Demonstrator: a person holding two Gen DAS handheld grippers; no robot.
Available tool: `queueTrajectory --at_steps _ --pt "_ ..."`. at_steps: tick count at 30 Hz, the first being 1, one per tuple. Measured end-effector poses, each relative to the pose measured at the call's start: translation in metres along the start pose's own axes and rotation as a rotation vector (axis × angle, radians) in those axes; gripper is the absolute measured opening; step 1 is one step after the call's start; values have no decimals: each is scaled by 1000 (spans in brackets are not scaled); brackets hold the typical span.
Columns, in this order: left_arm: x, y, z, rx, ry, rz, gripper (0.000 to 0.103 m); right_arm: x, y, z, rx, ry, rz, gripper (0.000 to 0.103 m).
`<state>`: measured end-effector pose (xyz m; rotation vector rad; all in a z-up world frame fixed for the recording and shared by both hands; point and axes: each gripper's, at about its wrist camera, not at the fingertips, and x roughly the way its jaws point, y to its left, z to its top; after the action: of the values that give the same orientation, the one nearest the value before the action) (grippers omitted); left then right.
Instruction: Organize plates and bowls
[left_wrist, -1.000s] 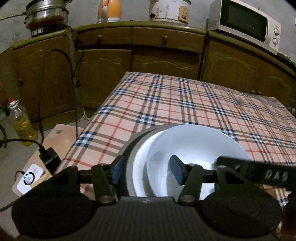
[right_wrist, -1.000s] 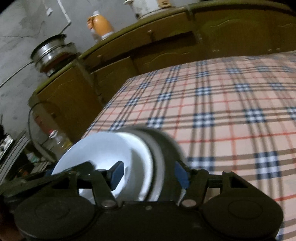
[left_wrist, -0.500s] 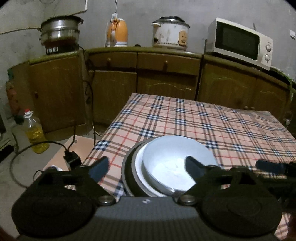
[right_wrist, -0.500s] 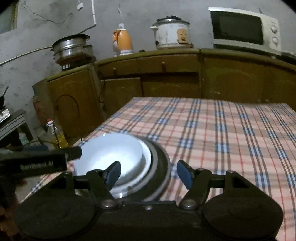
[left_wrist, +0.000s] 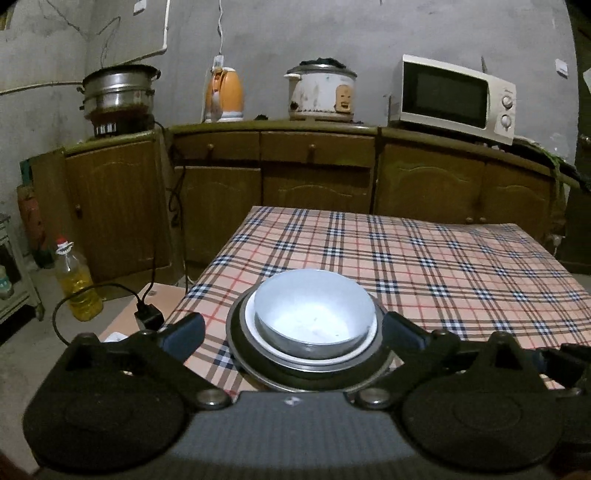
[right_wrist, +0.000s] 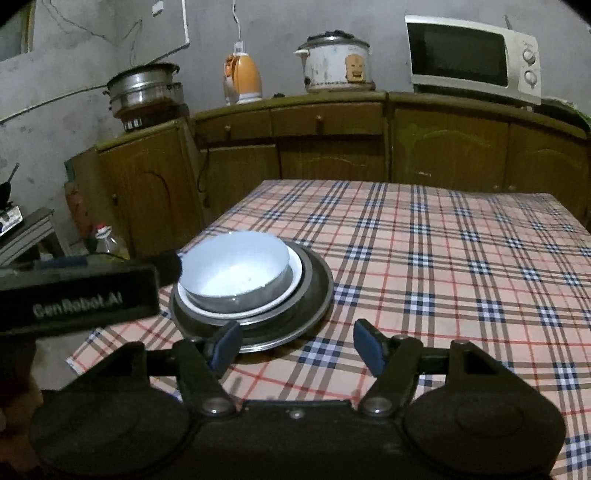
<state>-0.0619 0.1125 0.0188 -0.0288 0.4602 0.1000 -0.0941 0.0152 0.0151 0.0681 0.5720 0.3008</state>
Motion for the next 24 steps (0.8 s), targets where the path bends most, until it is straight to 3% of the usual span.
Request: queueTrajectory --at_steps 10,24 --pt "-23 -5 4 14 -73 4 103 -24 2 3 11 -45 19 80" --pt "-30 -6 2 21 -96 11 103 -29 4 3 14 -51 23 80"
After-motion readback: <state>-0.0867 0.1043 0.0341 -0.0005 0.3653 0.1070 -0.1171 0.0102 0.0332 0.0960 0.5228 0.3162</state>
